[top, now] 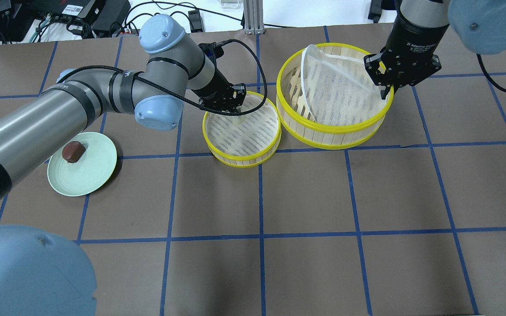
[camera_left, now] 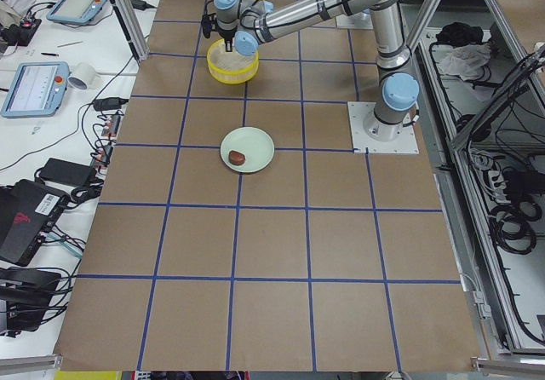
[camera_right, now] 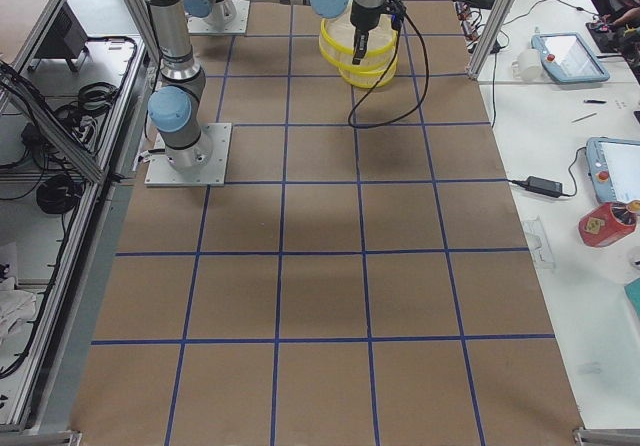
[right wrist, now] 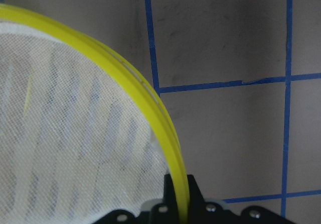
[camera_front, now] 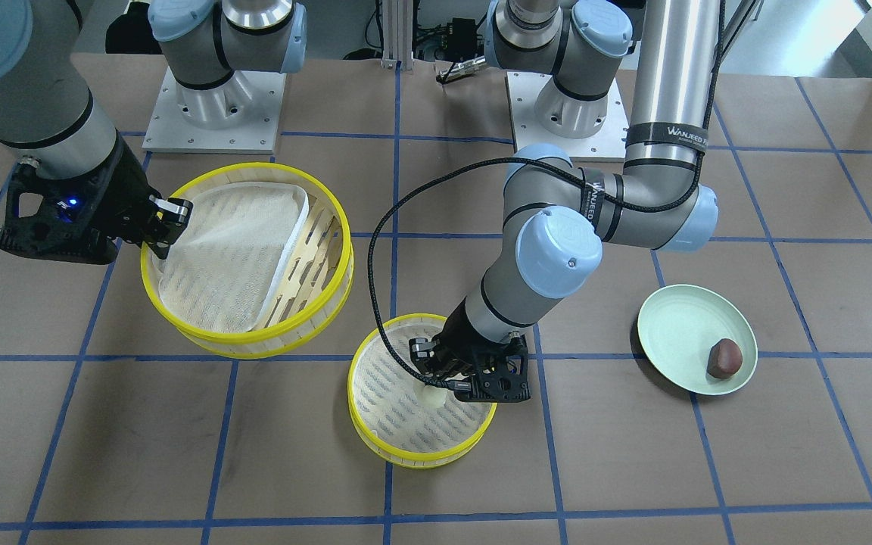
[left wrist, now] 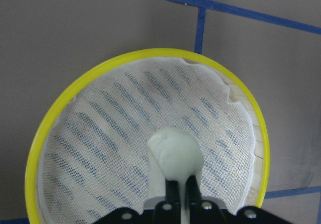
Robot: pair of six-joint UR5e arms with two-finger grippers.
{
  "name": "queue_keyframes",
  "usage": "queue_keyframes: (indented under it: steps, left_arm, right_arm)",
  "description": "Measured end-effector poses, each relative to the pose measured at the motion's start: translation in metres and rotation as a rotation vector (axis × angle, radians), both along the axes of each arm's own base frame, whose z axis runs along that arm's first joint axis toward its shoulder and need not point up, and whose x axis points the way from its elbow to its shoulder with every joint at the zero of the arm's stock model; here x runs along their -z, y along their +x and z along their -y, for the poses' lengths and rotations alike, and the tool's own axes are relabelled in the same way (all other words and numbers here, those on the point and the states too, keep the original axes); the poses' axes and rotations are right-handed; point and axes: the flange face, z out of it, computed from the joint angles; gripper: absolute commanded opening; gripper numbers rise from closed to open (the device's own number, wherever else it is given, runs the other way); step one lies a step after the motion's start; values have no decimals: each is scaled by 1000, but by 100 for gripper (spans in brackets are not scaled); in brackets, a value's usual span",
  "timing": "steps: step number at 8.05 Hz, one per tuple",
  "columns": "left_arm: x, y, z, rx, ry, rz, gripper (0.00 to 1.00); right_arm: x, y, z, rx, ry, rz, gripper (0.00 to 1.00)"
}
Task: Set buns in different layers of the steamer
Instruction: 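Drop the white bun into the bottom tier while the right gripper raises the top tier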
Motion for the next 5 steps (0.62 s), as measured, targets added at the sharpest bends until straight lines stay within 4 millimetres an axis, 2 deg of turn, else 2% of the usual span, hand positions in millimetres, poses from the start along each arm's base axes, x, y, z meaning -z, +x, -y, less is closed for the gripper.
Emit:
queue_keyframes:
  steps: [2,5]
  left_arm:
    - [1,-4,-2,-2,5,1,100]
    - [-22,-7,-8,-33,-15,0,100]
  right_arm:
    - [1,0,0,0,1,0,11]
    - [1,0,0,1,0,0,11]
